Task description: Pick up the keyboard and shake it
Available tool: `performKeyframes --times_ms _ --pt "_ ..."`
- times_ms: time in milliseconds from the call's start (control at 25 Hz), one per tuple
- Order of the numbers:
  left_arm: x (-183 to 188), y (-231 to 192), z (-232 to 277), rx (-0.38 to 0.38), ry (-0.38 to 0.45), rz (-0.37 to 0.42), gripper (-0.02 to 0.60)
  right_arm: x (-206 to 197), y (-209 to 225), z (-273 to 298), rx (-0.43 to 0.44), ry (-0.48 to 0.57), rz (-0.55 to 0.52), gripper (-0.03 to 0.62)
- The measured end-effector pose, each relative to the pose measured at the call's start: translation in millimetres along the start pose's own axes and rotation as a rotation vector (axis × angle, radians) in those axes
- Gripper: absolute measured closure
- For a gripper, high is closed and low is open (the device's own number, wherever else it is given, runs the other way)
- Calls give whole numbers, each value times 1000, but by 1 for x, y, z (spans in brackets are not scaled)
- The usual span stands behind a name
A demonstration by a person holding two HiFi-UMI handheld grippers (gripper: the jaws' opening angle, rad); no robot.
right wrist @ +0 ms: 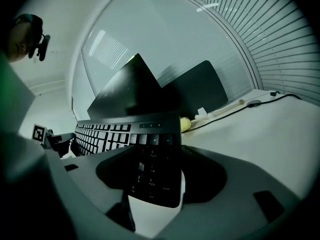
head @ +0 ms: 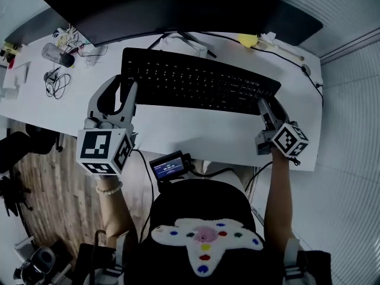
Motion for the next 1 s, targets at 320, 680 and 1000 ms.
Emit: performKeyframes --times_ms 320,680,1000 --pt "-56 -4 23 -43 -119 -100 420 -23 12 -1 -95 -123 -13 316" --pt "-126 -8 38 -72 -259 -205 419 -51 24 5 -167 -258 -39 316" --pt "-170 -13 50 -80 -362 -266 419 -75 32 14 -205 -355 -25 316"
Point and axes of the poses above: the fingertips, and each gripper's own axes: z forward along the fingers, y to its right, x out of its top, the point moved 2 cm from there along -z, backward along the fingers, and after that the axes turned 7 degrees about x, right-handed, at the moved point
